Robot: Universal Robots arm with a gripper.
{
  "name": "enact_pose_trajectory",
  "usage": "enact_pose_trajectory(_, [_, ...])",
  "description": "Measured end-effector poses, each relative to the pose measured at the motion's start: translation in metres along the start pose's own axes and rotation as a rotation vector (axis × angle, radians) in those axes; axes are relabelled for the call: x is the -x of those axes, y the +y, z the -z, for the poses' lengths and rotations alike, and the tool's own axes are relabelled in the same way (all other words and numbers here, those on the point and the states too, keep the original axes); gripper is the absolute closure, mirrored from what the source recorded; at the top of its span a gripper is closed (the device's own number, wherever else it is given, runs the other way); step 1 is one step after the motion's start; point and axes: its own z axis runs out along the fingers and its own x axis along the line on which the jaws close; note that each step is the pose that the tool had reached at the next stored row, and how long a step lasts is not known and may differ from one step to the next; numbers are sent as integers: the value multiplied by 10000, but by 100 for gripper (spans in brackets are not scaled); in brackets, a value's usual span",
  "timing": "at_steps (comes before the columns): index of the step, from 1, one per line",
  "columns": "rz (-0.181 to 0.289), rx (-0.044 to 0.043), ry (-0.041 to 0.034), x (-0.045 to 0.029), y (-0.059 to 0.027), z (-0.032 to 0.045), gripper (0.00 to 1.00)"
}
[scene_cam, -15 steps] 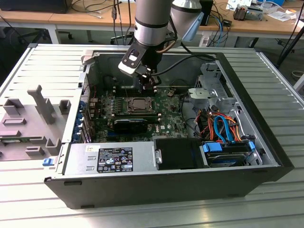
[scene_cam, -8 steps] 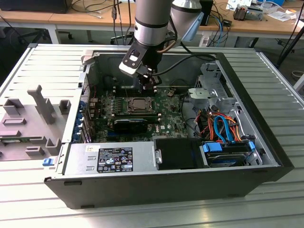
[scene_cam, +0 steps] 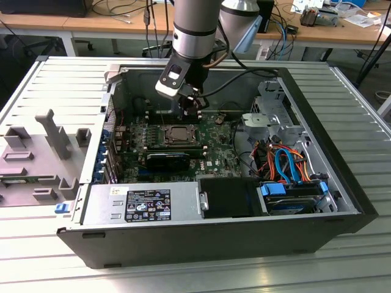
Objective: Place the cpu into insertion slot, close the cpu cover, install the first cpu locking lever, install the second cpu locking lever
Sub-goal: 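Install the first cpu locking lever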
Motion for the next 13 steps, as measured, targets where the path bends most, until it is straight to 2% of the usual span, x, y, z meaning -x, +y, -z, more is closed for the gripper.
enact_pose_trajectory(13, [680, -37, -16, 0, 0, 0, 89])
